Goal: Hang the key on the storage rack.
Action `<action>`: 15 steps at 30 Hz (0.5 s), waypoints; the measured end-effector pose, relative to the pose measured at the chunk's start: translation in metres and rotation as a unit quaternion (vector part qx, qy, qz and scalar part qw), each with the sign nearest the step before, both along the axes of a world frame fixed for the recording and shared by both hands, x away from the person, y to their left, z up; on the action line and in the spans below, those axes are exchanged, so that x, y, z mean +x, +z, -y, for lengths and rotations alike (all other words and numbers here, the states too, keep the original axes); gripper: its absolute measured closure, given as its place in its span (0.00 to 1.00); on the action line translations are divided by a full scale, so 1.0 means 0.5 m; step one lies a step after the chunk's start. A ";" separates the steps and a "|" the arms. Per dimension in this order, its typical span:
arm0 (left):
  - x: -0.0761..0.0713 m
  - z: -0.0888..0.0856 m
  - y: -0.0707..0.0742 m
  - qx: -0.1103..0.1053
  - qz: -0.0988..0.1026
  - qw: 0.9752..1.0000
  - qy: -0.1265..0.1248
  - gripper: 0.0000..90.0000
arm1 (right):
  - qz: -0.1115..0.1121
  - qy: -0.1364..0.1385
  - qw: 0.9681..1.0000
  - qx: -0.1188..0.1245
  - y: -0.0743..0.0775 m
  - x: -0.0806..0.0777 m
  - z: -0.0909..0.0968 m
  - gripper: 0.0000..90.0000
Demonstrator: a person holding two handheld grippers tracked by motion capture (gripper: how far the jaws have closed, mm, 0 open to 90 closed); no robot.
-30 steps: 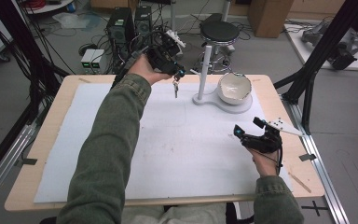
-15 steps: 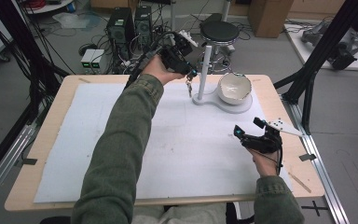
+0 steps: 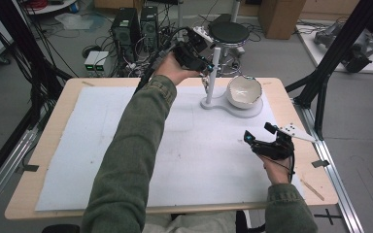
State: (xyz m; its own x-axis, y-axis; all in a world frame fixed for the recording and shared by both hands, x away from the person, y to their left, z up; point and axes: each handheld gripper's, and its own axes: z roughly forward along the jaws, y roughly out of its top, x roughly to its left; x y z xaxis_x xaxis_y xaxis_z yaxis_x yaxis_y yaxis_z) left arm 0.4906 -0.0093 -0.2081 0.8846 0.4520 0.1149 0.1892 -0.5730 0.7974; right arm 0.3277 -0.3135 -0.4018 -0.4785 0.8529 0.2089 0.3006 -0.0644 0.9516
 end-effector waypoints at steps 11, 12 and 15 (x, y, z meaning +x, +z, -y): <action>0.015 0.027 -0.014 -0.020 0.004 1.000 0.002 0.90 | -0.004 -0.008 1.000 -0.006 -0.002 -0.001 0.001 0.00; 0.014 0.035 -0.013 -0.018 0.009 1.000 0.002 0.90 | -0.003 -0.009 1.000 -0.006 -0.002 -0.001 0.002 0.00; 0.015 0.041 -0.012 -0.017 0.014 1.000 0.004 0.90 | -0.003 -0.009 1.000 -0.006 -0.002 -0.001 0.002 0.00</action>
State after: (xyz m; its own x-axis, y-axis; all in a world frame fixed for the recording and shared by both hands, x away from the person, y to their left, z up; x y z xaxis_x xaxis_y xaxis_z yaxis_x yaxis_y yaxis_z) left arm 0.4982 -0.0295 -0.2140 0.8770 0.4639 0.1252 0.1708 -0.5446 0.8211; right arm 0.3270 -0.3145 -0.4025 -0.4620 0.8636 0.2018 0.3058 -0.0585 0.9503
